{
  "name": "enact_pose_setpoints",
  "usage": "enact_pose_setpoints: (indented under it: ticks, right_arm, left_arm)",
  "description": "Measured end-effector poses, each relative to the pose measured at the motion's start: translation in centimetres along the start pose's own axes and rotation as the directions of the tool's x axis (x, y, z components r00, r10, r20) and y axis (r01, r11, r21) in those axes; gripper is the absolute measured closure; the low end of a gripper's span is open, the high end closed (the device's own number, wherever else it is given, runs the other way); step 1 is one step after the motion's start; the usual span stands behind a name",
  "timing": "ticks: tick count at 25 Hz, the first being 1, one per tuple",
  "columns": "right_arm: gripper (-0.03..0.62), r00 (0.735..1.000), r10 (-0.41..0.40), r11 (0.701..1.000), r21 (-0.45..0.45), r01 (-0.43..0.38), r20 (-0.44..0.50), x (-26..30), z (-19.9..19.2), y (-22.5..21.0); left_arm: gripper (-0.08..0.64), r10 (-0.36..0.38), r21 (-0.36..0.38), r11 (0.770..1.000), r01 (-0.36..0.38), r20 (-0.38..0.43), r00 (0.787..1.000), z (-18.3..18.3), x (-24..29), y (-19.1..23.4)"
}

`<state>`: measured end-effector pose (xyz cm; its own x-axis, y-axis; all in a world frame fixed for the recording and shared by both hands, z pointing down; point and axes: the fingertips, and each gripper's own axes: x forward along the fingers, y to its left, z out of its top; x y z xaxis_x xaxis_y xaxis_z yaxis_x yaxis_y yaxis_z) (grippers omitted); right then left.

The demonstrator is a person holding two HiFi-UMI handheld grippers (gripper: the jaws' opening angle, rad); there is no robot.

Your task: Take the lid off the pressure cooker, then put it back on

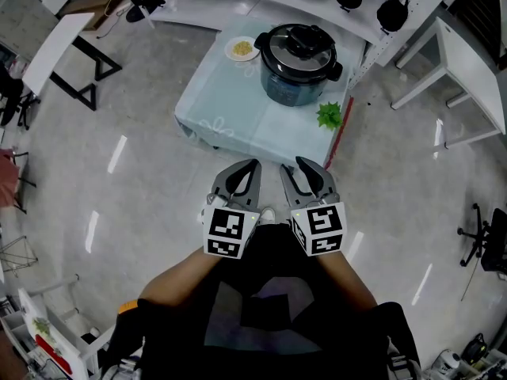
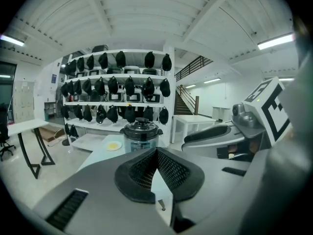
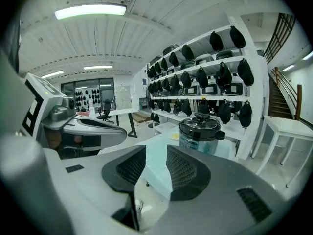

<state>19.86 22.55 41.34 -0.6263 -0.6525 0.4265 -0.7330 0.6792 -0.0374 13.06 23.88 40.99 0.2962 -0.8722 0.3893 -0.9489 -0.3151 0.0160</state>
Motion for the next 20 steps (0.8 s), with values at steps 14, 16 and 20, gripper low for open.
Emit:
enact_pose_setpoints:
  ticks: [14,16,20]
  right_arm:
    - [0.448,1.000,-0.017,1.000,0.002,0.017,0.000,0.8,0.8,-0.2]
    - [0.448,1.000,-0.015,1.000,0.001,0.015,0.000,0.9,0.8,0.1]
    - [0.448,1.000,-0.010,1.000,-0.004,0.010,0.002,0.8,0.6,0.5]
  left_arm:
    - [0.554,-0.012,0.007,1.000,0.012,0.002,1.000,0.6,0.7,0.9]
    - [0.553,-0.009,0.007,1.000,0.009,0.002,1.000,0.5,0.5,1.0]
    - [0.553,-0.003,0.006,1.000,0.003,0.003,1.000,0.3,0.1,1.1]
